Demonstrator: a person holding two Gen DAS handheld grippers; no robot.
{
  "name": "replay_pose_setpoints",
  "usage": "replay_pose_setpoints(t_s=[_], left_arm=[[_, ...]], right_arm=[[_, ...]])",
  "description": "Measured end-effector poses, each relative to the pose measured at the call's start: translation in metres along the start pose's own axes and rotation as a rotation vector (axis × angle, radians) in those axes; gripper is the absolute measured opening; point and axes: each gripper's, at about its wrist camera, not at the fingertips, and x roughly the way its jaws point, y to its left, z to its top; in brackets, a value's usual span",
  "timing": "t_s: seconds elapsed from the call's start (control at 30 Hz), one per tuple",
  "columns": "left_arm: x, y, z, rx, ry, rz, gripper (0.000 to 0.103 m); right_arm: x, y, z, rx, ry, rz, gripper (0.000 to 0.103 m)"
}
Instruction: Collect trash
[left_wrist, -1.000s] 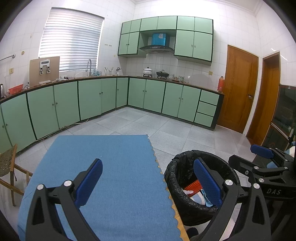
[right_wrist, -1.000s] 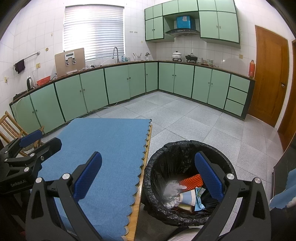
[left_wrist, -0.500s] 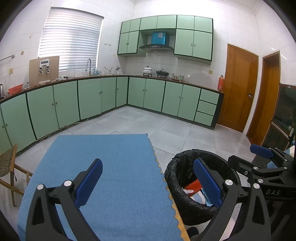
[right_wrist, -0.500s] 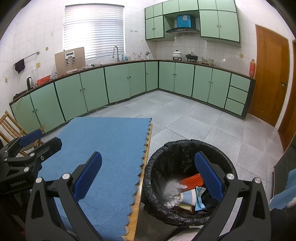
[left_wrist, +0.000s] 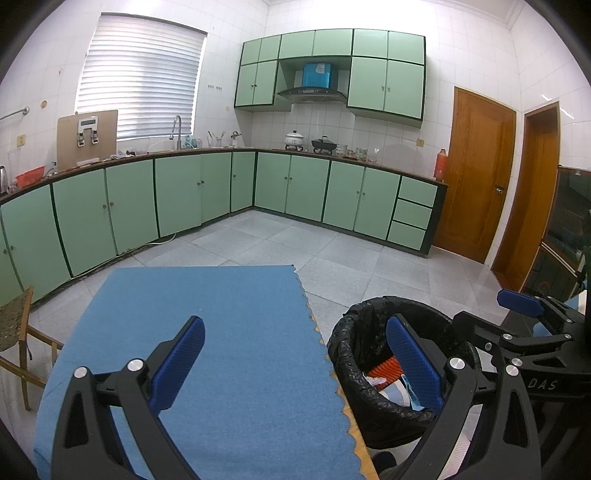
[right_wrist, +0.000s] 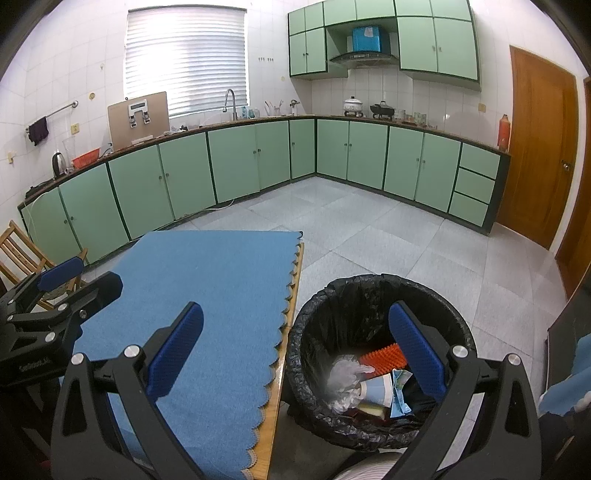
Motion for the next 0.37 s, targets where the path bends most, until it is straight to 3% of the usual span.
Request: replay_pose_setpoints(t_s=[0.37], left_arm=[[0.0035, -0.0034, -0.0043, -0.003, 0.012, 0.004, 0.097]], right_arm=[[0.003, -0.0015, -0.0011, 0.002, 0.003, 0.001, 0.098]])
